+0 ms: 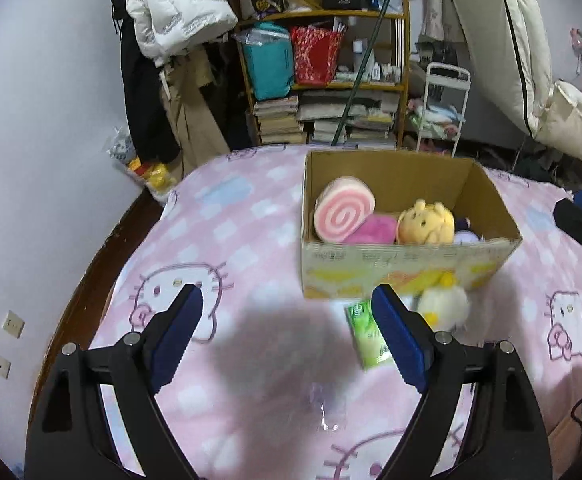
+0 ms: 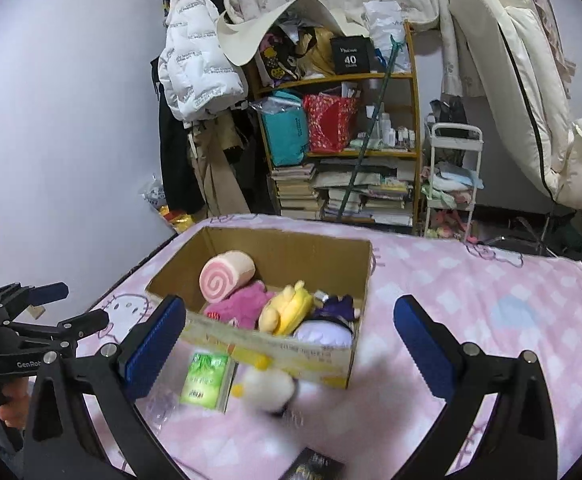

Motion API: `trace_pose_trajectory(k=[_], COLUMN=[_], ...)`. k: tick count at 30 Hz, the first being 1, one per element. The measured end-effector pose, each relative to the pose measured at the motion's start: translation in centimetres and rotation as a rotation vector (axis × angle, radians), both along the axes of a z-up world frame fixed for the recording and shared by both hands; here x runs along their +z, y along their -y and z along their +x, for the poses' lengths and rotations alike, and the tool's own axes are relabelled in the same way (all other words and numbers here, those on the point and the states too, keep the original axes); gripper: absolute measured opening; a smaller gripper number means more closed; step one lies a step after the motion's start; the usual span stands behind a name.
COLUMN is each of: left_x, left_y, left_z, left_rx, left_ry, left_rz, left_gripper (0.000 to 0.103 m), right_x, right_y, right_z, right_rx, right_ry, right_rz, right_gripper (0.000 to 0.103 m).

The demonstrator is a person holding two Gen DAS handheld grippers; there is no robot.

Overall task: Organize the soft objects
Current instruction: 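Move the left tool to the clear bag while the right tool approaches the black Face pack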

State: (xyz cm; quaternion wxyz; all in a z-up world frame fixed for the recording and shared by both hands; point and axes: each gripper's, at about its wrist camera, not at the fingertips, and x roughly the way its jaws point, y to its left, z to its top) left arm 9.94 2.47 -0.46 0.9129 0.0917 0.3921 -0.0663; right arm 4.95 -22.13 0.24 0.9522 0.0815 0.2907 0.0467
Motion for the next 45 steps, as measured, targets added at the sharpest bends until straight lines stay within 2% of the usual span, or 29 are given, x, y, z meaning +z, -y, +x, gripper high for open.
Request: trace_pose_trajectory(k=[7,15,26,37,45], left_x=[-1.5,-3.3,-5.9,-9.5,-10.9], left_y=[-0.6,-0.7,-0.6,0.1,-0.6], left_z=[-2.0,-2.3,-0.9,1.7,3.3], left_rx=[0.011,0.025,0.013,0.033,0.045], left_ry=[-0.063,-0.134,-0.224,-0.331,-0.418], left_rz=[0.007,0.0,-0.01,0.023,-0.019], left_gripper=[0.085,0.085,0.085,0.085,0.085], right_x=[-1.2,-3.4,-6.2,-9.4,-12.1], right_y=[-0.1,-0.3,0.1,0.4,0.8], right_z=[-2.6,-3.8,-2.9,-1.1,-0.3], right_rx=[0.0,-0.004,-0.009,-0.022,-0.018], right_ry=[-0.105,-0.193,-0.302,-0.396,-0.488], right_rz=[0.014,0.047,0.103,0.149,0.186], right_gripper=[0.103,0.103,0.103,0.103,0.103])
